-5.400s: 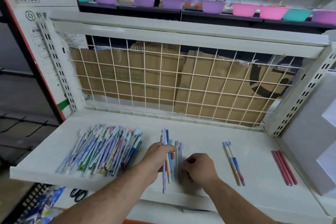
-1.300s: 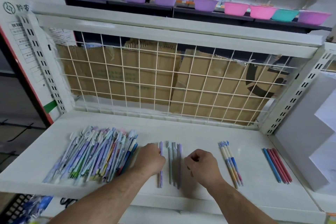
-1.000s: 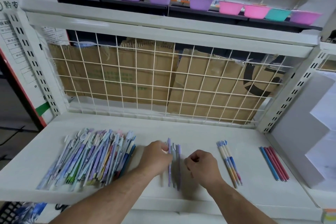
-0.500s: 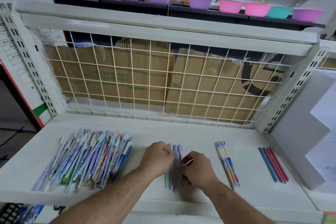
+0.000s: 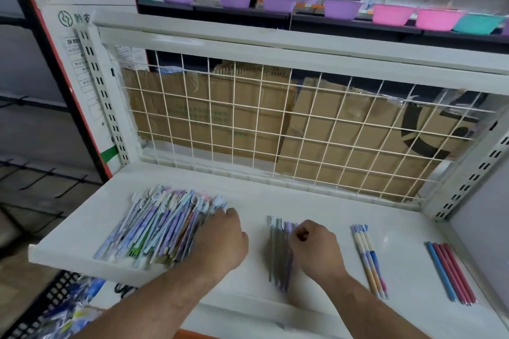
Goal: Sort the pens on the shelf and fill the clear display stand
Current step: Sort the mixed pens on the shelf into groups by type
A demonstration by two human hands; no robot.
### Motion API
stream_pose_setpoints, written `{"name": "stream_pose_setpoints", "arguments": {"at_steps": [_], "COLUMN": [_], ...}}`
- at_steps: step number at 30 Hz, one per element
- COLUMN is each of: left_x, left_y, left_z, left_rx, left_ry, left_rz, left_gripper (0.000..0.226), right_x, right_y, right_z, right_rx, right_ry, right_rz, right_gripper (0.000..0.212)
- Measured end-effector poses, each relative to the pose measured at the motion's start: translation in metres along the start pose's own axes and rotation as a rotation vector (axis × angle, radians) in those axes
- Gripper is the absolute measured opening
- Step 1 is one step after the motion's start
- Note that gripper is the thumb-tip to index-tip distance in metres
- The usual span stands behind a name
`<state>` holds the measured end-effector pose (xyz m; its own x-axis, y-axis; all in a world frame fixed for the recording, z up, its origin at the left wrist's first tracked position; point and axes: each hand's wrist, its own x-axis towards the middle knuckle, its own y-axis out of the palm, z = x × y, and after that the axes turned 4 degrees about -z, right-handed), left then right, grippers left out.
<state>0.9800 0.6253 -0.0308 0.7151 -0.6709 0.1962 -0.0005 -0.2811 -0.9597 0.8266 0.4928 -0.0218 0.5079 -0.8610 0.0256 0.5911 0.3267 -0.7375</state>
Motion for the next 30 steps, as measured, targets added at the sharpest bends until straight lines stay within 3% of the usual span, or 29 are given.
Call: {"name": "stream_pose_setpoints", "arguments": {"at_steps": [4,7,14,20,25,30], "left_x": [0.002,0.004,0.008,0.011,0.018,0.021], "left_y": [-0.003,0.0,0.002,-0.001,-0.008,-0.004], "left_z": [0.019,0.027,0.027,0.022,0.018,0.017], "left_rx": [0.158,0.164,0.132,0.117,0.179,0.284], "left_ry": [-0.013,-0.02,-0.076,-0.089,-0.09,-0.001], "left_rz": [0.006,0.031,0.112,0.146,0.297,0.348], "left_gripper": [0.035,0.022,0.019,0.025,0.024,0.034], "right_x": [-0.003,-0.007,-0.013,-0.02,-0.023,-0.027], "right_y": [0.001,0.001,-0.003,0.0,0.0,-0.004], "right_z": [0.005,0.006,0.009,0.008,0.009,0.009], "right_rx": [0.018,0.05,0.037,0.014,0.017,0.039], "right_ry": [-0.036,-0.047,-0.045,-0.067,-0.077,-0.067], "right_rz": [-0.01,-0.018,-0.009,0.0,-0.007,0.009], "right_gripper": [0.026,0.027,0.022,0.022,0.022,0.02]}}
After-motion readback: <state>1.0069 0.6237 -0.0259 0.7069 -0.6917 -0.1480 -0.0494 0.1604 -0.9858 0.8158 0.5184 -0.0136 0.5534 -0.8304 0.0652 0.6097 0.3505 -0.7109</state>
